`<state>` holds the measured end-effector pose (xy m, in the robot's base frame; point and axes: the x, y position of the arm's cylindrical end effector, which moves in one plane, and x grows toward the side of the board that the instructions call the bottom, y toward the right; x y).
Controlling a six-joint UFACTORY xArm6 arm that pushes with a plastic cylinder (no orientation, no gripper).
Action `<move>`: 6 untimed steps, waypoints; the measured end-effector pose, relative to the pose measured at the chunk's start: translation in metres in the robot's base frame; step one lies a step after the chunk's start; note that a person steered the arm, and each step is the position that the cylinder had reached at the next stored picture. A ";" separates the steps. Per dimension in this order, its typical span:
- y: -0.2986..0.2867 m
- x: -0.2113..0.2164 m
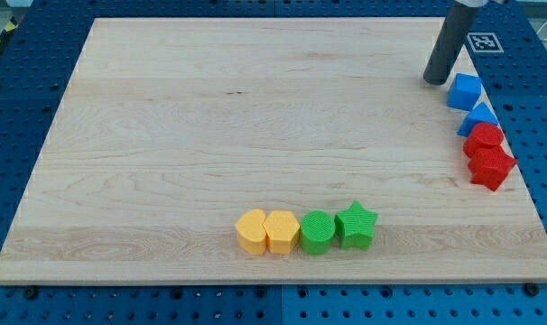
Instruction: Push the blue cube down a bit
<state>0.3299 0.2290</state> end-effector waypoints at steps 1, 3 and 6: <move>0.006 -0.015; 0.040 -0.005; 0.041 0.023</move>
